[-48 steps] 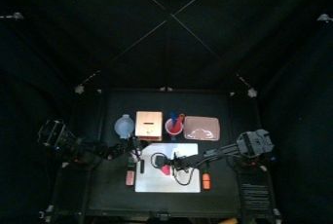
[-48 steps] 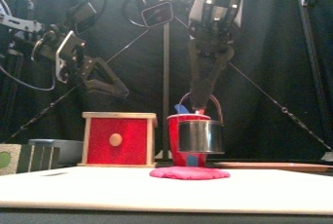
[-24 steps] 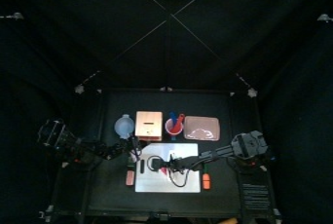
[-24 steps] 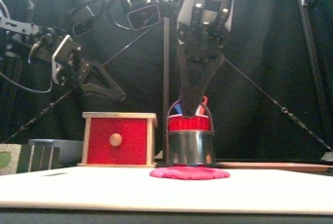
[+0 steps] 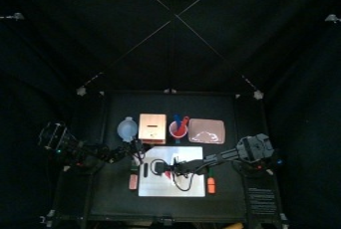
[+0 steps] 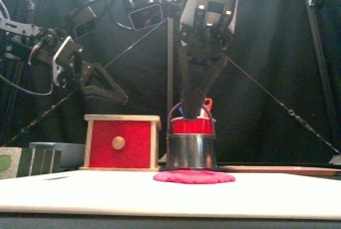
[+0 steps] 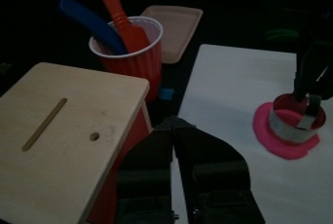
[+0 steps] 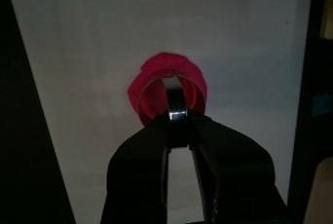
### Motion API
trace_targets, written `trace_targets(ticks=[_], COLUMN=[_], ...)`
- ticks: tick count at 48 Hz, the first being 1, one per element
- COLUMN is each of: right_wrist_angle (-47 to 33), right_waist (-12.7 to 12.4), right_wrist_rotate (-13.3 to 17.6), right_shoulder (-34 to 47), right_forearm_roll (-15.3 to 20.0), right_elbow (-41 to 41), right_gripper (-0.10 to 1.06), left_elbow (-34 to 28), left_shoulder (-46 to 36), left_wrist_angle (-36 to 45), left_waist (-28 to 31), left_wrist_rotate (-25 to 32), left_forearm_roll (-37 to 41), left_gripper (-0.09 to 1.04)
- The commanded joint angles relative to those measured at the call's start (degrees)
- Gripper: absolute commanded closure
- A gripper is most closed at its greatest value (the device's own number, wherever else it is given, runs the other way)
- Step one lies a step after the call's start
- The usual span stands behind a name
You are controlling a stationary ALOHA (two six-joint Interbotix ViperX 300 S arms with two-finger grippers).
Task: Get the cutter from the drawer then cut the dough then place the extra dough in the bowl
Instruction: Cut the dough
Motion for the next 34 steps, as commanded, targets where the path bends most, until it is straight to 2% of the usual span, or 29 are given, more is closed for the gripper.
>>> trace_targets(ticks=[1, 25, 34], right_wrist_angle=[-0.26, -1.14, -1.41], right_waist=[-0.09, -0.44, -0.79], right_wrist_rotate=[0.00, 0.79, 0.79], right_shoulder=[-1.05, -0.09, -0.18], right_forearm_roll=[-0.18, -0.70, -1.05], right_elbow=[-0.35, 1.05, 0.88], right_gripper=[0.45, 0.45, 0.40], left_elbow=[-0.62, -0.62, -0.62], left_shoulder=[-0.26, -0.26, -0.26], left_wrist_angle=[-0.35, -0.18, 0.00], left_waist=[0.18, 0.09, 0.09], left_wrist_rotate=[0.00, 0.00, 0.09], left_forearm_roll=[-0.09, -0.35, -0.35], left_gripper=[0.58, 0.58, 0.58])
